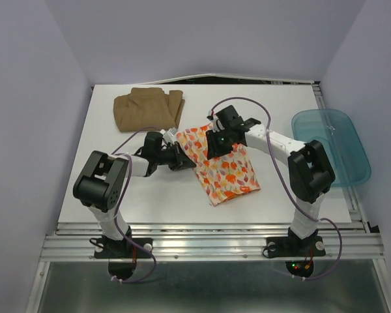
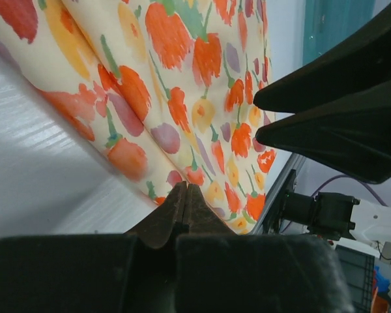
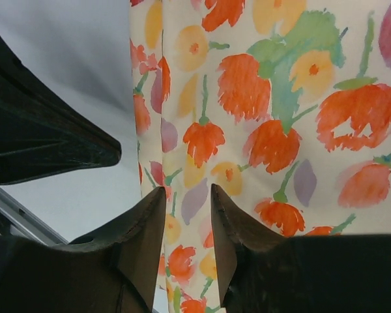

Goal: Fold and stack the skirts
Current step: Fold the skirt

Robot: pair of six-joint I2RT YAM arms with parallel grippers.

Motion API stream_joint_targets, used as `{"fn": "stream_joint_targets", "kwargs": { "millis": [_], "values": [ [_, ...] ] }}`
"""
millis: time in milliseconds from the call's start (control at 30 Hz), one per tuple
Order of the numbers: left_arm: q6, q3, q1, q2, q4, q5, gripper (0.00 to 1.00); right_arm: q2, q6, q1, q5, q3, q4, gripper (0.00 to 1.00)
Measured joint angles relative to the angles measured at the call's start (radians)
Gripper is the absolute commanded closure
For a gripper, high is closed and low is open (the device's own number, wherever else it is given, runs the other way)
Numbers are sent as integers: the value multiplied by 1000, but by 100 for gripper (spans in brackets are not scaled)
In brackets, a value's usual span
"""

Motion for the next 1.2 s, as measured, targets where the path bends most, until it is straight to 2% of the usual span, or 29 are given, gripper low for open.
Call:
{"fn": "stream_joint_targets", "kwargs": {
  "millis": [533, 800, 900, 967, 1067, 1200],
  "values": [
    [-3, 47, -11, 90, -34, -76, 100, 83, 2, 108, 105, 12, 1, 60],
    [5, 48, -11, 90, -52, -91, 100, 173, -3, 156, 204, 96, -13, 60],
    [5, 48, -11, 92, -52, -94, 100, 200, -9, 162, 230, 127, -17, 65],
    [6, 48, -11, 95, -52, -95, 100, 214, -10, 162, 248, 140, -19, 74],
    [7, 48, -11, 101, -52, -97, 100, 219, -16, 162, 268, 145, -27, 80],
    [9, 50, -11, 107, -55, -99, 100, 220, -21, 162, 290, 154, -39, 96]
  ]
}}
